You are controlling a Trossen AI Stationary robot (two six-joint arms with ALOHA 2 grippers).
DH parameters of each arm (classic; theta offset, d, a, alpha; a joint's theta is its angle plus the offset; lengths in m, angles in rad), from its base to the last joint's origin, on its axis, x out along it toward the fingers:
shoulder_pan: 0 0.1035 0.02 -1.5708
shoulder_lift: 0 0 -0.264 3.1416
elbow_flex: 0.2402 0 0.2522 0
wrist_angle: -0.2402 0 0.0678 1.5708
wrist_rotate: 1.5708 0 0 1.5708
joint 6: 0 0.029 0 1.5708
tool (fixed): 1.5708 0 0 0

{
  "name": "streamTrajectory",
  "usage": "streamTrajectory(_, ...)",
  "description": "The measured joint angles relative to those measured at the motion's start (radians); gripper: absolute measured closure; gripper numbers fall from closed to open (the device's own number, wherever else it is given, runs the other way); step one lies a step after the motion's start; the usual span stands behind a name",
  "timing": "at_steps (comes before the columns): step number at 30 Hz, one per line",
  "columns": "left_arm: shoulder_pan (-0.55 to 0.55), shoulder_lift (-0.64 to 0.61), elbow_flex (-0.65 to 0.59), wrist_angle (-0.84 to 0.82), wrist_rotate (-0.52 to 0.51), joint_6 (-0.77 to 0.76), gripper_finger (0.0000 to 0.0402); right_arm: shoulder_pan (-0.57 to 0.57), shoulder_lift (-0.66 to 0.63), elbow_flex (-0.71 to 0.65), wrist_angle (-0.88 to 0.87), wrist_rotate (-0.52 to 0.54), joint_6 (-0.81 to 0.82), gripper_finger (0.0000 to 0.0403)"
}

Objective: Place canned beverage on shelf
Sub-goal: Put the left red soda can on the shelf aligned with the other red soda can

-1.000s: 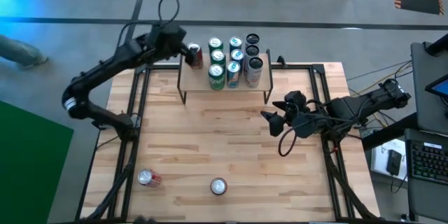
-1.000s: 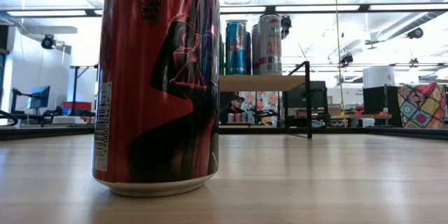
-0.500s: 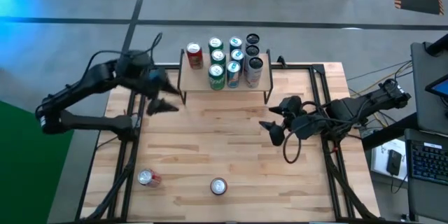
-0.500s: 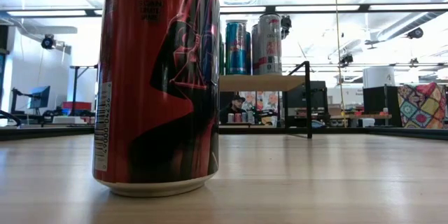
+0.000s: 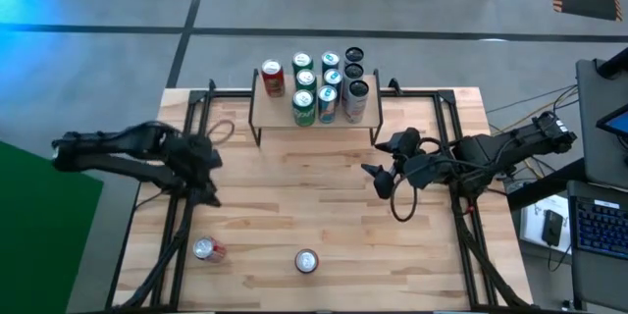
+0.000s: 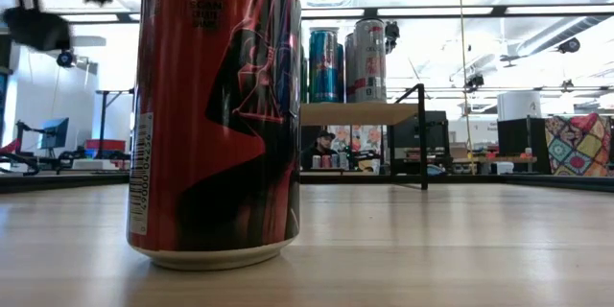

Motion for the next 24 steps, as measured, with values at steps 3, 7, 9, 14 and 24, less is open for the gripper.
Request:
streamTrajectory(3,-0.112,-0.008,-0.054,0.001,0.016,-0.139,0.0058,0.0,0.0,-0.001,0.006,0.0,0.008,0.0076)
streamTrajectory(7,-0.269,0.001,-0.097,0.035,0.017,-0.306,0.0058,0.001,0.001,-0.005,0.026,0.0,0.014,0.0076)
streamTrajectory(9,-0.339,0.009,-0.107,0.074,0.016,-0.379,0.0058,0.002,0.001,-0.009,0.025,0.0,0.029,0.0076)
streamTrajectory(14,-0.471,0.033,-0.134,0.176,-0.013,-0.583,0.0056,0.003,0.001,-0.029,0.023,-0.002,0.055,0.0076)
streamTrajectory(24,-0.536,0.072,-0.171,0.202,0.034,-0.764,0.0009,0.003,0.001,-0.06,0.026,-0.034,0.071,0.0076)
